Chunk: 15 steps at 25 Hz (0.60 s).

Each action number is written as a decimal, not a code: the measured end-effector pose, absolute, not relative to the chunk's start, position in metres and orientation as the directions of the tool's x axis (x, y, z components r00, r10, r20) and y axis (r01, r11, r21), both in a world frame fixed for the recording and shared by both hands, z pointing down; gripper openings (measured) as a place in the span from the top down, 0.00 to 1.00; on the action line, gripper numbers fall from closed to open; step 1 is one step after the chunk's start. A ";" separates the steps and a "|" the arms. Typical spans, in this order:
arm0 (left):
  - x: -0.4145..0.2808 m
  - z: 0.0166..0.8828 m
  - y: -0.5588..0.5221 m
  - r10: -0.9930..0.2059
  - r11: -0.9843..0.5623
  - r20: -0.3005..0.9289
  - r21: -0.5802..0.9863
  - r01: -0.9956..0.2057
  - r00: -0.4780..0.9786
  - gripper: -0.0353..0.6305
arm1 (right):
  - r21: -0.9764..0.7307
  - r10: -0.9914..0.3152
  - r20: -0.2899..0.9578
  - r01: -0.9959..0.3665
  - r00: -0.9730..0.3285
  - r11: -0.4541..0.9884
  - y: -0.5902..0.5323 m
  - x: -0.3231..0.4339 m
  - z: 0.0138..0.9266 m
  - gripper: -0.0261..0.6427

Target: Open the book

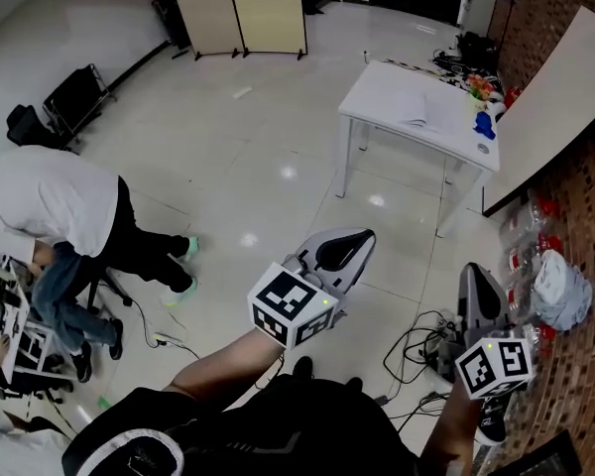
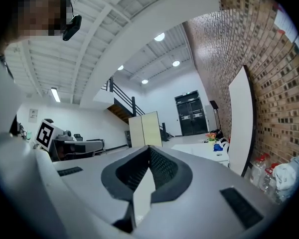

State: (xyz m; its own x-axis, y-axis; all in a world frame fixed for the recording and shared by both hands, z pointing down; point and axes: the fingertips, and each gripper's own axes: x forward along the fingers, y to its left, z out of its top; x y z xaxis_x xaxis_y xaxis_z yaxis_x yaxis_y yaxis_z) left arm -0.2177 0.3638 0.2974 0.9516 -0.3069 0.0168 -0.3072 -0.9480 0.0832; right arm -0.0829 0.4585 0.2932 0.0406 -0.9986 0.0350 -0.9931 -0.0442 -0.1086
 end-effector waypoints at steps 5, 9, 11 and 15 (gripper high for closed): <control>-0.223 0.295 0.376 -0.312 -0.946 0.014 0.091 -0.312 0.950 0.95 | -0.094 -0.998 0.037 -0.995 0.043 -0.046 0.469 -0.087 0.292 0.96; -0.216 0.292 0.386 -0.304 -0.948 0.011 0.092 -0.304 0.953 0.95 | -0.101 -0.998 0.036 -0.993 0.053 -0.056 0.477 -0.080 0.293 0.96; -0.215 0.292 0.389 -0.302 -0.949 0.012 0.090 -0.301 0.953 0.95 | -0.095 -0.998 0.036 -0.994 0.056 -0.059 0.478 -0.079 0.291 0.96; -0.214 0.294 0.391 -0.301 -0.949 0.015 0.092 -0.301 0.953 0.95 | -0.087 -0.998 0.037 -0.994 0.058 -0.061 0.480 -0.079 0.291 0.96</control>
State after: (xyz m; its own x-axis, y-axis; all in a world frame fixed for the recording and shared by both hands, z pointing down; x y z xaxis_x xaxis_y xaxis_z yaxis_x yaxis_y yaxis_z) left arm -0.2137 0.3912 0.2937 0.9535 -0.3010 0.0154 -0.3011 -0.9491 0.0920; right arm -0.0791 0.4798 0.2910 0.0582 -0.9976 0.0368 -0.9943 -0.0612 -0.0872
